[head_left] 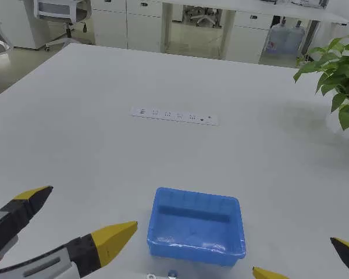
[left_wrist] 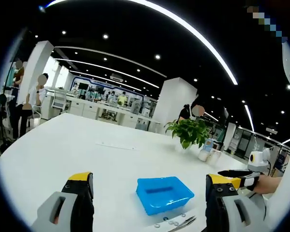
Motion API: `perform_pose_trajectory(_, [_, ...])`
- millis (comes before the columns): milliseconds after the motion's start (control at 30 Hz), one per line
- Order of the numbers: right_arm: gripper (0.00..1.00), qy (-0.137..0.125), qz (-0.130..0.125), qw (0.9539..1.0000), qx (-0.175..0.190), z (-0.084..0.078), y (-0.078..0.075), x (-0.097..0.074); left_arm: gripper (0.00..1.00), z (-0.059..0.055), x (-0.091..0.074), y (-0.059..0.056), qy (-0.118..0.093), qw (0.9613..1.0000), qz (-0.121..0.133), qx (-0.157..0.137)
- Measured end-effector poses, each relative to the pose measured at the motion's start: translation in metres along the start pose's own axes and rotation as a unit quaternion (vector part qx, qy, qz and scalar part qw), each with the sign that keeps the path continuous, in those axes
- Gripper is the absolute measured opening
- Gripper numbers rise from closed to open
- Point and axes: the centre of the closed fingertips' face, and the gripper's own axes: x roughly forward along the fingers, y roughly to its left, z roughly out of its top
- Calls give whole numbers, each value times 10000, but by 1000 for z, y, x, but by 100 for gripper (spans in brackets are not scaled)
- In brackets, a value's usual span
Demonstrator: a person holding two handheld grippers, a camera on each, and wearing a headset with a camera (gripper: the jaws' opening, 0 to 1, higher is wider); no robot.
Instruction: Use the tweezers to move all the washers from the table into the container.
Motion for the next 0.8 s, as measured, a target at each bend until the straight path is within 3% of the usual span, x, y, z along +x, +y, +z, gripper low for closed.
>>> perform_pose_trajectory(267, [96,-29,-56,10000,-21,1,-5,-2,99,-1,-1,3,8,10000,29,3])
perform_pose_trajectory(500, [96,-60,-224,9997,-9,2,-19,-8,99,-2,-2,4,28,10000,52,21])
perform_pose_trajectory(800, [95,-60,-186,9998,-18,2,-15,-5,99,-4,-2,3,57,10000,63,27])
